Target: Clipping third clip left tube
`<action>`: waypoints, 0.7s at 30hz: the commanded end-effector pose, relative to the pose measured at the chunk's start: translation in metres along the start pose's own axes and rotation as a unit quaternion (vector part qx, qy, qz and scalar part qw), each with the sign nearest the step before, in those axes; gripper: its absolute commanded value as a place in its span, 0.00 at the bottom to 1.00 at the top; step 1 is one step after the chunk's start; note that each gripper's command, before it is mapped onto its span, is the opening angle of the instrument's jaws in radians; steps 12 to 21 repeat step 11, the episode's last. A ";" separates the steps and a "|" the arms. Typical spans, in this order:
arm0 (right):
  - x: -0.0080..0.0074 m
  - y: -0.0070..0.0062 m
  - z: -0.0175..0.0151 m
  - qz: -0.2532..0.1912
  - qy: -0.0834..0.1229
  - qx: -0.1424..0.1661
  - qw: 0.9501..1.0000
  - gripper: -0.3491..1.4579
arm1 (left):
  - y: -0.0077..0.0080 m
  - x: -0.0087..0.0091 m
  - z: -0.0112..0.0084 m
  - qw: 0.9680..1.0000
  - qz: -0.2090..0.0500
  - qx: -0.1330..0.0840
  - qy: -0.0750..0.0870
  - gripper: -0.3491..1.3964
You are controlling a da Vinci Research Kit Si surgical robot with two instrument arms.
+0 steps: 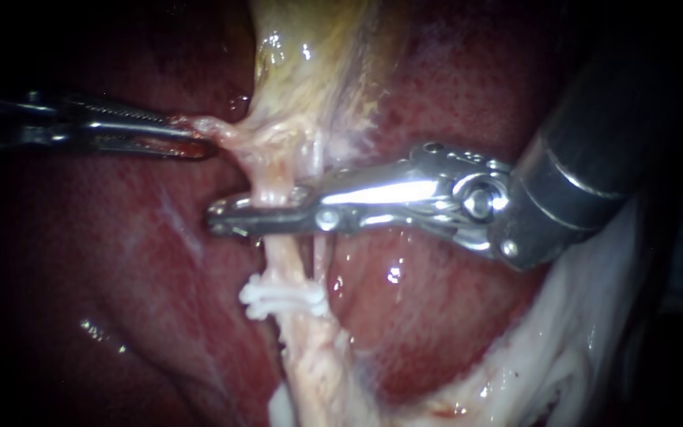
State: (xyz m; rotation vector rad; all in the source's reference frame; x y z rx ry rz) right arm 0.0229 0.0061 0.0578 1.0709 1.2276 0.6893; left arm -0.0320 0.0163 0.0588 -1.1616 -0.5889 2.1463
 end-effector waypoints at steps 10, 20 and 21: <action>-0.0006 0.0007 0.0000 -0.001 -0.003 0.002 1.000 0.00 | 0.0000 0.0000 0.0001 1.000 0.000 0.000 0.000 0.00; -0.0007 0.0007 0.0001 -0.002 -0.004 0.002 1.000 0.00 | 0.0000 0.0000 0.0001 1.000 0.000 0.000 0.000 0.00; -0.0007 0.0007 0.0001 -0.002 -0.004 0.002 1.000 0.00 | 0.0000 0.0000 0.0001 1.000 0.000 0.000 0.000 0.00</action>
